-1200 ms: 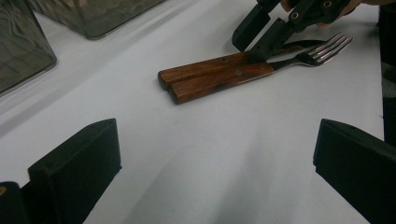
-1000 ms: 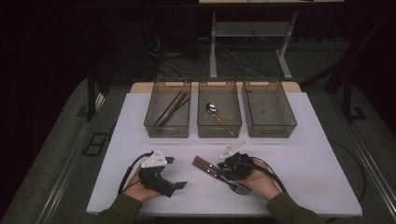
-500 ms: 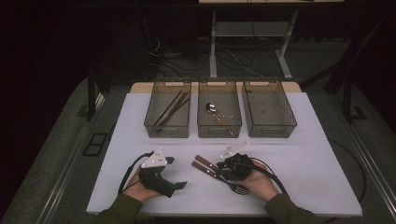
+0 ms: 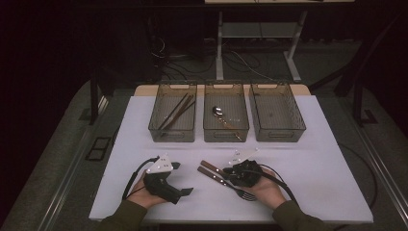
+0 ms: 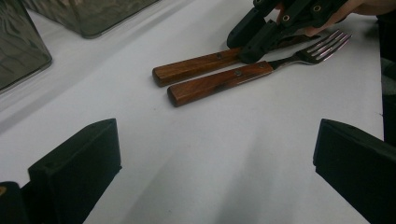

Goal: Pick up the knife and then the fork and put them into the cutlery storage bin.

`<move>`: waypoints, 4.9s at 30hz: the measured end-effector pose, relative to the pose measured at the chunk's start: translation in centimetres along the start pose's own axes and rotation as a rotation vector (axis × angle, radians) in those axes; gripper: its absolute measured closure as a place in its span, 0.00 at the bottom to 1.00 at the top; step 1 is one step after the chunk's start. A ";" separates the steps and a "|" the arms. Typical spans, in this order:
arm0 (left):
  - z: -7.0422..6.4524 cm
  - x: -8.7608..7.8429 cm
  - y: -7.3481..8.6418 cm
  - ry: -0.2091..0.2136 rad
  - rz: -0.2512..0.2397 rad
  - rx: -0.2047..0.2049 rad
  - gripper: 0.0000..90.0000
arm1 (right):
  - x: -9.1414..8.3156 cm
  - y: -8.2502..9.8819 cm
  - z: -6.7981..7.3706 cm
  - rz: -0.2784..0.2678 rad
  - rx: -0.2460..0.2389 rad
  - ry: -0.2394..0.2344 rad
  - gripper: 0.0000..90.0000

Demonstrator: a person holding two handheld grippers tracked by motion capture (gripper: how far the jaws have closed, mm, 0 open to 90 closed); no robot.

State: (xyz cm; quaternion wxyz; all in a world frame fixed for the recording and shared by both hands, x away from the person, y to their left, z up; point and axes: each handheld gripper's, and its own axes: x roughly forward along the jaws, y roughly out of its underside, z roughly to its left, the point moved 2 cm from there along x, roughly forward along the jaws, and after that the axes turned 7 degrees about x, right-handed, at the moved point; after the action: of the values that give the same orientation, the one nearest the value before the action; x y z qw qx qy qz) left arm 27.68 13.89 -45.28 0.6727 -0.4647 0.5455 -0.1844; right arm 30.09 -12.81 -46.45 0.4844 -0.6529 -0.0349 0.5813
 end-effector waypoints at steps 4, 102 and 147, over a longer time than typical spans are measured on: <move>0.0 0.0 0.0 0.000 -0.001 -0.001 0.00 | 0.0 0.1 -0.1 -0.011 0.005 -0.006 0.85; 0.2 0.0 0.1 0.012 0.001 0.004 0.00 | -13.4 -4.2 -13.0 -0.102 0.185 0.128 0.85; 0.3 -0.2 0.2 0.031 -0.011 -0.009 0.00 | -7.2 -6.2 -26.1 0.040 0.419 0.310 0.60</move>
State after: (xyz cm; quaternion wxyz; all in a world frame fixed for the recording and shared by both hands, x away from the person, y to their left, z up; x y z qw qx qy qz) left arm 27.82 14.25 -45.33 0.6609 -0.4678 0.5543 -0.1926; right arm 51.62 -29.38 -40.84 0.5968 -0.6203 0.1741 0.4783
